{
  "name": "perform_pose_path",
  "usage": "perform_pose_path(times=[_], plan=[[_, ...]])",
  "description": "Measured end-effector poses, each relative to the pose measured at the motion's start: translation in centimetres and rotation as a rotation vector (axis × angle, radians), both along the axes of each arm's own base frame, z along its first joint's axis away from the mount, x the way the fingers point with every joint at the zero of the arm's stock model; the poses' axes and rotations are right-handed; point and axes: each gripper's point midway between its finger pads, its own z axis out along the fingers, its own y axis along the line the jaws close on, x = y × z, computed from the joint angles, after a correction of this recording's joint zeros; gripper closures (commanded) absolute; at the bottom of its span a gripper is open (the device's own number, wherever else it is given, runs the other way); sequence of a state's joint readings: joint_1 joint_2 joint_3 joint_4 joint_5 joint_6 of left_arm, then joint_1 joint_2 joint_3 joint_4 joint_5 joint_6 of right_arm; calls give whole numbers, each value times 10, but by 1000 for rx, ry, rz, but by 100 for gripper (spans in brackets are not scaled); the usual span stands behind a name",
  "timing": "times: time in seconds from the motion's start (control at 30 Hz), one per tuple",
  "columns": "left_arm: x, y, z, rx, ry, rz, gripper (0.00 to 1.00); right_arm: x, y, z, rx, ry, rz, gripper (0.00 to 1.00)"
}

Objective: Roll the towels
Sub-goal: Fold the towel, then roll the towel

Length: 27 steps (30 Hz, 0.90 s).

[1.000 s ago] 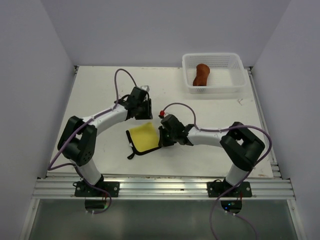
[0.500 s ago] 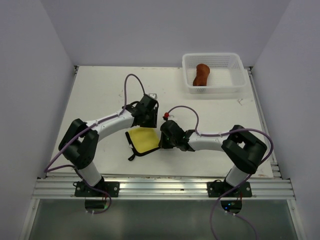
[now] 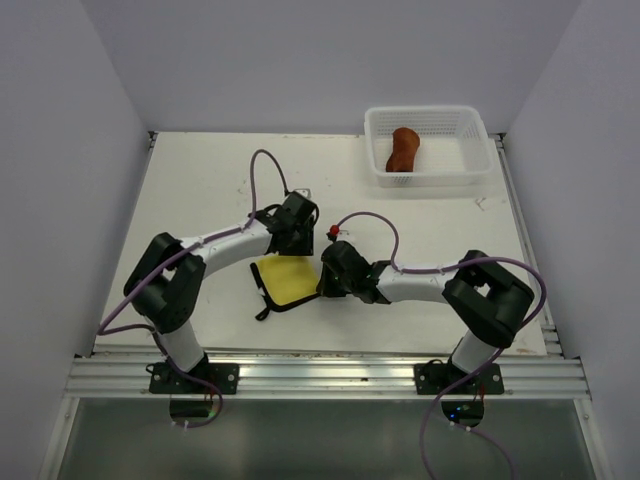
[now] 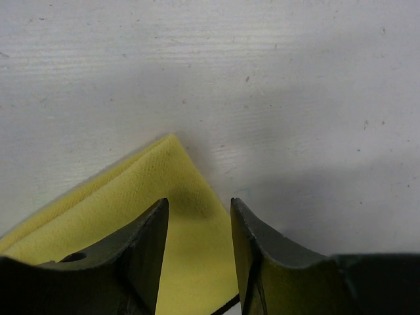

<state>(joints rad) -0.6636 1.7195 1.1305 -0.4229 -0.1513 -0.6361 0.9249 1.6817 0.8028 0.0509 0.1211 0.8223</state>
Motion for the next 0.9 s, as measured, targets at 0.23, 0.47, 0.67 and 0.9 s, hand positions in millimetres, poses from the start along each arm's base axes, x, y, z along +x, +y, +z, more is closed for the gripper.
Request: perform_pose_path(times=[0.23, 0.47, 0.67, 0.9], plan=[[-2, 6, -30, 62, 51, 10, 53, 1, 1, 0, 8, -7, 0, 100], [1, 9, -34, 85, 45, 21, 53, 1, 1, 0, 12, -9, 1, 100], [7, 7, -36, 101, 47, 26, 53, 2, 2, 0, 28, -21, 0, 100], [14, 3, -37, 120, 59, 30, 54, -2, 6, 3, 14, -74, 24, 100]])
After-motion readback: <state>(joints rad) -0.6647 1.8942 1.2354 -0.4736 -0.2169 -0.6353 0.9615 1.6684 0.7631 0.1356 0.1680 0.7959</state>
